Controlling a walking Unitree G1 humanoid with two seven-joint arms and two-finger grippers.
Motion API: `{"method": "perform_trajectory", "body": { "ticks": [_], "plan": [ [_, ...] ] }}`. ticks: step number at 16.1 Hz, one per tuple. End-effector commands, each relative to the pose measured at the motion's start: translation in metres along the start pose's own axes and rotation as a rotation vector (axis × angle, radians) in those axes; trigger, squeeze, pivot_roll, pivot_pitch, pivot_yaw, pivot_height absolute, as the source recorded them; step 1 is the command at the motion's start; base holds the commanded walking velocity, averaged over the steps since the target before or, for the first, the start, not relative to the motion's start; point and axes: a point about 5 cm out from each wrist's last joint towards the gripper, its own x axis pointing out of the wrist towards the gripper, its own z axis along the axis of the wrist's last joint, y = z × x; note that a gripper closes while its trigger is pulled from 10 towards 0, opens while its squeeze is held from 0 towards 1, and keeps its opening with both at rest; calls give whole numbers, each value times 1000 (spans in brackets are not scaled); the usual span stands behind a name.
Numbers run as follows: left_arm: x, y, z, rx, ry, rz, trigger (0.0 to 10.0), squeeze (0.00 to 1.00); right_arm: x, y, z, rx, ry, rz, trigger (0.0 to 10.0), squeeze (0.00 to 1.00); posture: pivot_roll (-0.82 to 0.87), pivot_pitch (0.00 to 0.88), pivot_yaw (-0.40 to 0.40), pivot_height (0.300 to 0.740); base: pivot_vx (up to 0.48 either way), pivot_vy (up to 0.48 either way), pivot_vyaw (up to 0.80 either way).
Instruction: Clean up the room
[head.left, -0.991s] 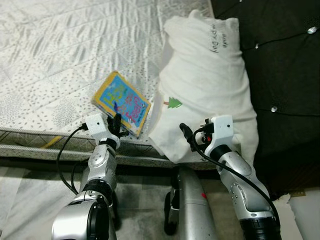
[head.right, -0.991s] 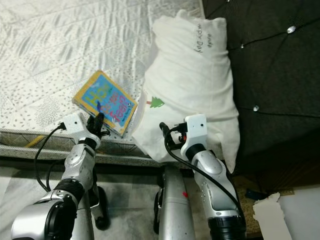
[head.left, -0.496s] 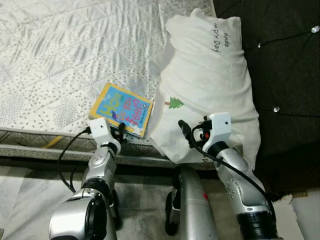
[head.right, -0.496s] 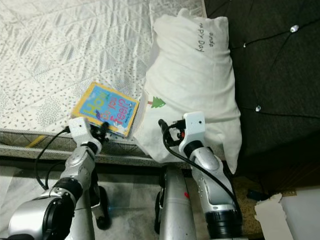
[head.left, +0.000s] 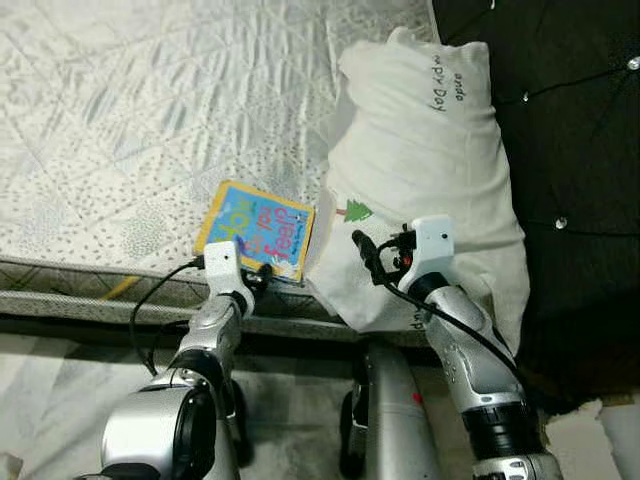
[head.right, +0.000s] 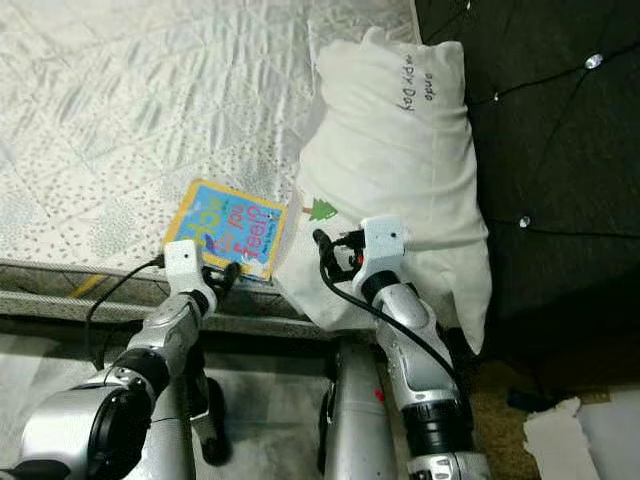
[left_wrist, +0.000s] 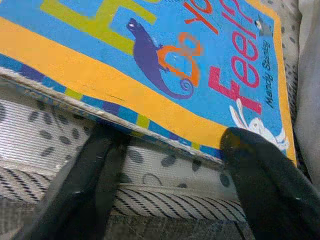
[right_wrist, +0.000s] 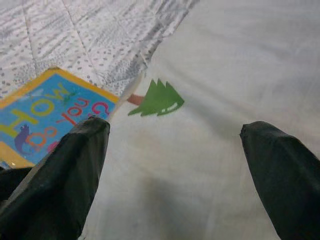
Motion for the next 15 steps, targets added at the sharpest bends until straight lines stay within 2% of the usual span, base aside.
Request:
{"method": "perform_trajectory", "body": {
  "ticks": [1,2,5,7,11,15],
  "plan": [
    [-3,-5,-24,11,136,-13,10000,1000,0,-7,-2,1,0,-33,10000,0,-101,126,-117,584,0,0,0],
    [-3,-8,-27,28,190,-35,10000,1000,3,-8,-1,-1,-11,-35,10000,0,-105,118,-110,584,0,0,0],
    [-2,-7,-24,53,216,-33,10000,1000,7,-8,0,-4,-22,-38,10000,0,-100,100,-101,584,0,0,0],
    [0,-8,-19,114,248,-53,10000,1000,13,-9,2,-4,-34,-40,10000,0,-83,78,-93,584,0,0,0],
    [4,-12,-3,132,239,-110,10000,1000,24,-7,4,-4,-42,-31,10000,0,-50,50,-86,584,0,0,0],
    [9,-25,19,127,190,-174,10000,1000,38,-5,10,-10,-69,-17,10000,0,-5,5,-77,584,0,0,0]
  ]
}}
